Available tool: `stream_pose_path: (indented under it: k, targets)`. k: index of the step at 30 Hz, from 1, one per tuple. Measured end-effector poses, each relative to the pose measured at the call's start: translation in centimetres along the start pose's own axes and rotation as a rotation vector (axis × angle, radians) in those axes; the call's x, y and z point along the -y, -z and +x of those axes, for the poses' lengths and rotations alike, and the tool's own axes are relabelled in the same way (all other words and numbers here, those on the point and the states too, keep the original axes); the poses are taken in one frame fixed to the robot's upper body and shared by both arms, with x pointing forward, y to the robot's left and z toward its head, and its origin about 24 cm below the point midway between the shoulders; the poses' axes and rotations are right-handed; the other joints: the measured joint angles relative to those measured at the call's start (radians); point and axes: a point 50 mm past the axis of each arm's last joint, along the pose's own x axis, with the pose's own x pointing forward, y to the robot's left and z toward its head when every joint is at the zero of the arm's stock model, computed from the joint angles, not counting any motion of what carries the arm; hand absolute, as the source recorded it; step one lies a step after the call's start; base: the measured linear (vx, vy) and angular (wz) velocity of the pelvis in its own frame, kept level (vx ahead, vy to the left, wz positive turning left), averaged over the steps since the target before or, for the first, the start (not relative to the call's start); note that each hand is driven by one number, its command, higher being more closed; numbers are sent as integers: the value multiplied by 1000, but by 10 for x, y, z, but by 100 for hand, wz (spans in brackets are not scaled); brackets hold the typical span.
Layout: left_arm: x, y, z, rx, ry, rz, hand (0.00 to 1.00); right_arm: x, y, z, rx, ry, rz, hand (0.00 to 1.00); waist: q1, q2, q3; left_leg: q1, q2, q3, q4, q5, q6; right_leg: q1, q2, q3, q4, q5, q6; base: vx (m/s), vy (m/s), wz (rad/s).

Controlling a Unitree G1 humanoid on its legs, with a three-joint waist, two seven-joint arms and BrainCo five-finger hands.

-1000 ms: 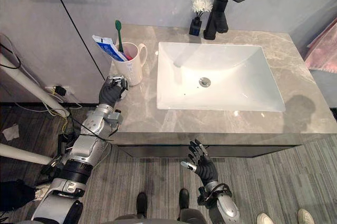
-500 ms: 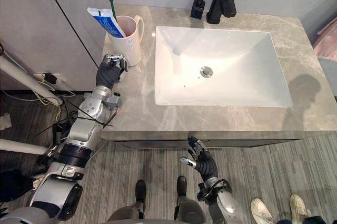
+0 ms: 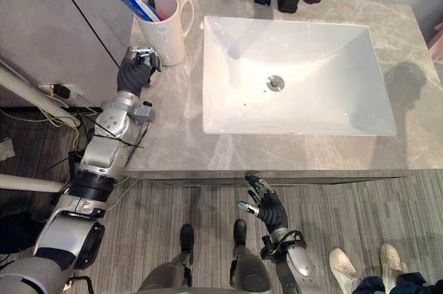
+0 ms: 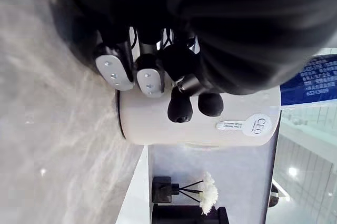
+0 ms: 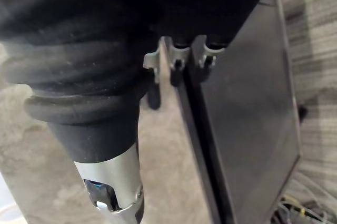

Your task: Organize washtable

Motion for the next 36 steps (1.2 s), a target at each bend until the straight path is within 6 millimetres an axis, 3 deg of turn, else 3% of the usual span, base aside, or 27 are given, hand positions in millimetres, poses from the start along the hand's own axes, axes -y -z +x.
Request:
stream_pose_path:
  k: [8, 24, 31, 36]
  targets:
    - [-12, -23, 20, 58, -48, 25, 100, 0, -4, 2, 26, -4, -5, 0, -5, -4, 25, -19, 2, 8, 0, 0, 0, -14, 4, 6, -19, 22, -12, 10, 2, -3]
    - [-23, -33, 32, 61, -70, 49, 100, -1, -5, 3, 35, -11, 14, 0, -21, -10, 46, -17, 1, 26, 10, -3, 3, -16, 2, 29, -22, 25, -15, 0, 6, -3]
    - [-24, -33, 32, 59, -79, 51, 100, -2, -5, 3, 36, -13, 26, 0, -21, -9, 47, -17, 1, 27, 16, -3, 3, -13, 2, 31, -22, 25, -15, 0, 2, 0]
    - [-19, -15, 14, 22, -34, 44, 100, -2, -2, 3, 22, -12, 30, 0, -23, 1, 48, 10, -2, 20, 24, -3, 3, 18, -2, 29, -22, 25, -14, 2, 1, 1]
